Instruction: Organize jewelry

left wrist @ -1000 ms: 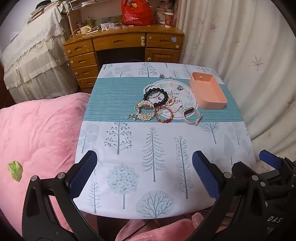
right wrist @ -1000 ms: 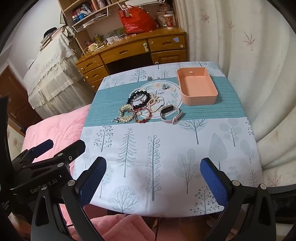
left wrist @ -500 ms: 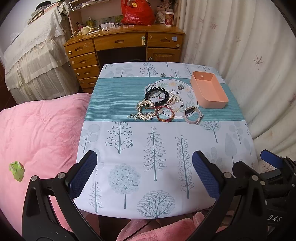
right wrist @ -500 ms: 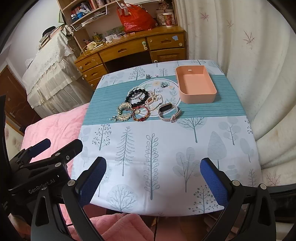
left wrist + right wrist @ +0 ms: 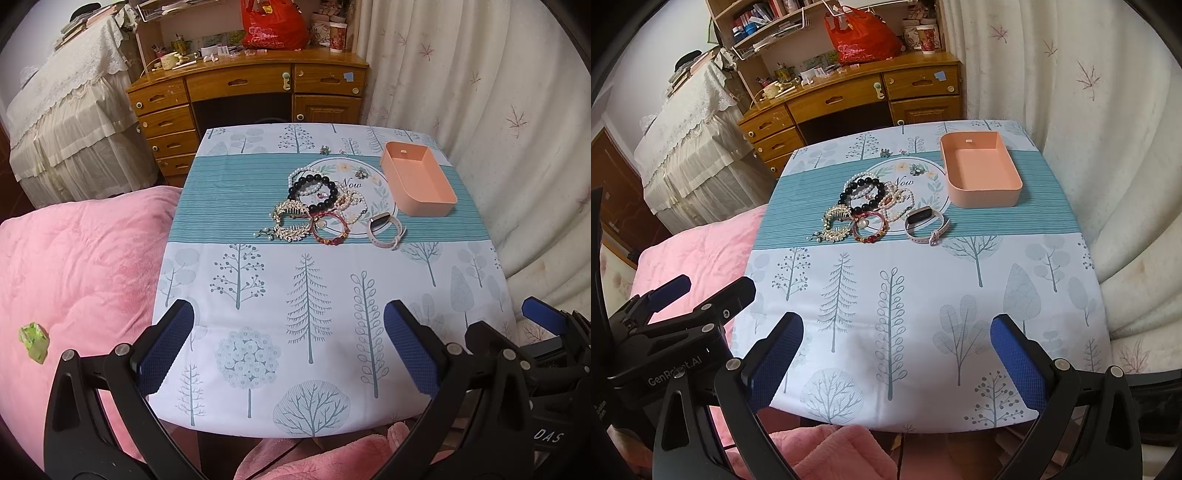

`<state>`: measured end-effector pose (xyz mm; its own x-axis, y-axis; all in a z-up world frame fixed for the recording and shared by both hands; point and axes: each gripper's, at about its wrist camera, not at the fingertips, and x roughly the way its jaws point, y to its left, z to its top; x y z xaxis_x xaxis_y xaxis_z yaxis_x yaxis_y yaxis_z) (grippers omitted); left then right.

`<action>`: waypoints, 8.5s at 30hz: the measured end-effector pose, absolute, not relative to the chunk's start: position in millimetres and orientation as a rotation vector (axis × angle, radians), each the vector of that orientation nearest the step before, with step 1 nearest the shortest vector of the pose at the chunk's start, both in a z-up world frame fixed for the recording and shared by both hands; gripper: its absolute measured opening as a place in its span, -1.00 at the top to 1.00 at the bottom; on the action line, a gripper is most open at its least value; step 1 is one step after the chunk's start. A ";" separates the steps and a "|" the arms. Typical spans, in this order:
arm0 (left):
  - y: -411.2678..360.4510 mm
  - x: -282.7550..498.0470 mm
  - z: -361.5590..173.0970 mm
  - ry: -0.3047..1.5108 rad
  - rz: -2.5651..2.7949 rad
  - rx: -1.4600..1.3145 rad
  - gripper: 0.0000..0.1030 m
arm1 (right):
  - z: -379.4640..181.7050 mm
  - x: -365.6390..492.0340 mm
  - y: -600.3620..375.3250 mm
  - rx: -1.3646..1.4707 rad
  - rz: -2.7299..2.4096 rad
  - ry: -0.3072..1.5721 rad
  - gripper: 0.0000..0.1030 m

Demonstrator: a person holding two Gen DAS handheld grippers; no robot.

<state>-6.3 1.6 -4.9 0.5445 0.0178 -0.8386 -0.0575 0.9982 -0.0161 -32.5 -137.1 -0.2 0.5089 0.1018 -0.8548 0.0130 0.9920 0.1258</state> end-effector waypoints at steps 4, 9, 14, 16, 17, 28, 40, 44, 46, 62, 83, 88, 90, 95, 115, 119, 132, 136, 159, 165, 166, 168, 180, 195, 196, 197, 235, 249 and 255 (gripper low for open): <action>2.3 -1.7 -6.8 0.998 0.040 -0.039 -0.98 | -0.9 -31.5 -138.4 0.123 0.052 1.037 -1.00; 3.0 0.5 -6.8 0.999 0.040 -0.037 -0.98 | -1.1 -31.2 -137.1 0.119 0.053 1.038 -0.99; 3.0 1.3 -6.8 1.002 0.039 -0.037 -0.98 | -2.0 -31.0 -137.1 0.119 0.052 1.039 -0.99; 3.7 3.3 -6.8 1.003 0.038 -0.035 -0.98 | -2.4 -30.2 -137.9 0.121 0.051 1.041 -1.00; 3.9 3.3 -6.9 1.002 0.039 -0.034 -0.98 | -2.6 -30.2 -137.7 0.121 0.050 1.041 -1.00; 5.3 5.2 -8.6 1.004 0.037 -0.034 -0.98 | -3.3 -28.0 -138.5 0.120 0.050 1.043 -1.00; 13.7 15.2 -4.4 0.973 0.019 -0.004 -0.98 | -5.1 -26.0 -149.2 0.164 0.031 1.035 -1.00; 24.5 23.7 -4.0 0.970 -0.015 -0.001 -0.98 | -8.4 -22.6 -143.2 0.178 -0.013 1.007 -1.00; 31.0 28.8 -4.7 0.980 -0.049 -0.019 -0.98 | -7.6 -21.5 -139.7 0.162 -0.054 0.972 -1.00; 51.9 90.7 -79.0 1.101 -0.232 0.112 -0.98 | -59.9 -15.5 -67.2 -0.314 -0.085 0.905 -0.99; 18.7 222.4 -205.7 1.049 -0.401 0.376 -0.70 | -211.3 145.0 -126.3 -0.231 0.106 1.041 -0.99; 21.0 238.7 -213.0 1.077 -0.469 0.282 -0.55 | -225.5 168.8 -136.4 -0.140 0.085 1.018 -0.99; 17.4 241.8 -216.7 1.082 -0.488 0.275 -0.47 | -229.9 175.3 -137.2 -0.128 0.083 1.020 -0.99; 11.5 244.0 -216.1 1.085 -0.491 0.274 -0.34 | -238.7 189.0 -134.6 -0.112 0.083 1.027 -0.99; 15.8 230.1 -183.1 1.046 -0.407 0.173 -0.29 | -224.2 192.3 -137.3 -0.043 0.093 1.008 0.05; 18.9 219.5 -164.0 1.015 -0.379 0.148 -0.29 | -212.2 186.1 -134.3 -0.025 0.093 0.993 0.05; 32.0 175.8 -81.8 0.940 -0.324 -0.048 -0.29 | -161.1 152.6 -115.0 0.010 0.087 0.897 0.59; 45.3 153.4 -70.9 0.951 -0.313 -0.096 -0.29 | -167.2 147.9 -124.9 0.092 0.049 0.901 -0.35; 9.3 127.1 -58.5 0.970 -0.084 -0.173 -0.29 | -211.1 200.7 -131.5 0.027 0.293 0.990 -0.09; -18.0 141.3 -53.2 0.939 -0.051 -0.223 -0.29 | -163.2 186.9 -150.1 0.005 0.388 0.917 -0.09; -21.1 144.2 -52.9 0.934 -0.049 -0.233 -0.29 | -155.4 185.4 -154.9 -0.006 0.401 0.906 -0.09; -28.8 151.8 -52.1 0.927 -0.052 -0.260 -0.30 | -143.5 183.4 -162.9 -0.037 0.410 0.889 -0.10; -89.4 229.9 -60.8 0.957 -0.165 -0.327 -0.30 | -95.7 188.1 -253.2 -0.139 0.338 0.847 -0.12; -181.5 320.2 -104.5 1.061 -0.280 -0.325 -0.30 | -128.6 223.9 -337.6 -0.084 0.280 0.929 -0.17; -181.6 322.5 -106.5 1.066 -0.280 -0.327 -0.30 | -129.7 224.8 -340.1 -0.078 0.281 0.929 -0.19; -184.0 327.3 -109.0 1.077 -0.277 -0.330 -0.30 | -130.7 224.6 -340.0 -0.071 0.280 0.929 -0.26; -53.4 117.3 -134.6 1.192 0.044 -0.076 -0.41 | -141.2 128.4 -269.2 0.098 0.228 1.093 -0.68; 28.1 94.0 -128.2 1.356 -0.052 0.021 -0.41 | -148.5 108.6 -194.8 0.204 0.006 1.118 -0.68; 69.0 109.7 -130.8 1.395 -0.104 0.075 -0.41 | -163.0 100.2 -161.1 0.253 -0.130 1.146 -0.68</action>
<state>109.7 69.0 -130.8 0.1716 -0.0287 -0.9847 0.1173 0.9931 -0.0085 100.2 -161.1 -163.0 0.4086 0.0265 -0.9123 0.2308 0.9641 0.1314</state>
